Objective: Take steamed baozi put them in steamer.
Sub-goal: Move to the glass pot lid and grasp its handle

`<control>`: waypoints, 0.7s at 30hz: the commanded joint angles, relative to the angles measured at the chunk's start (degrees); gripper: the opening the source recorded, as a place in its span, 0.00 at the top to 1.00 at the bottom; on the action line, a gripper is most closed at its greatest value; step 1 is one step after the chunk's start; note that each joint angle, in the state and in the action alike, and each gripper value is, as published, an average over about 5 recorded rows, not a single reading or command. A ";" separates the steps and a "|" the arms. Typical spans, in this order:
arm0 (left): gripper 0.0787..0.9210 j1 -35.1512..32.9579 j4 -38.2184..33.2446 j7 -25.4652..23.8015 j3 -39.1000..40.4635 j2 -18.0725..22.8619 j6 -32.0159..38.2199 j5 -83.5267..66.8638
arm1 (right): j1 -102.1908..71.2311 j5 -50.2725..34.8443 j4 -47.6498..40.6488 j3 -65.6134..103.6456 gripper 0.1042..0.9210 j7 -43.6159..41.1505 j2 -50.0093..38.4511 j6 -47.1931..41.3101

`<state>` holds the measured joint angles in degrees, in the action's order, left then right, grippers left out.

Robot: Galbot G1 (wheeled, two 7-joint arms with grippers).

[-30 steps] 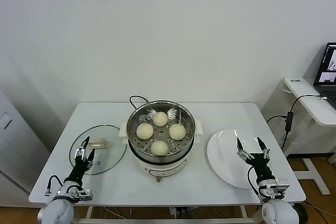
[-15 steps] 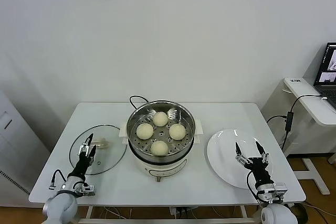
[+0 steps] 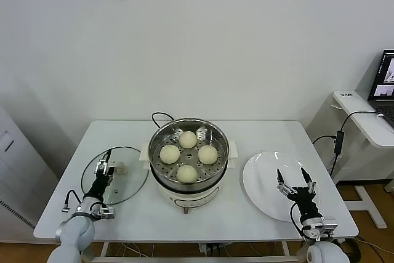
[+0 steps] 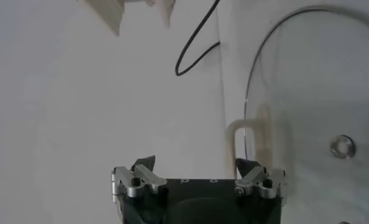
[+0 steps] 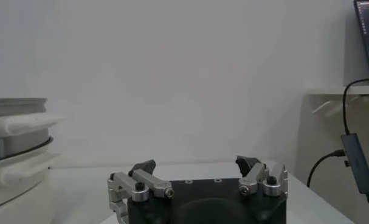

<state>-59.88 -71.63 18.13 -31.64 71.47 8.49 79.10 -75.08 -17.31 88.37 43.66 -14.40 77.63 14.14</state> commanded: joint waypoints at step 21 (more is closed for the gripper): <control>0.92 -3.56 -12.43 -6.06 -1.23 -7.48 -0.76 -12.06 | -0.30 0.22 0.80 0.47 0.12 0.00 0.05 -0.10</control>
<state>-62.39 -77.03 15.40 -32.71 68.54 8.95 73.28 -75.39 -17.06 88.90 44.21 -14.45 77.70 14.18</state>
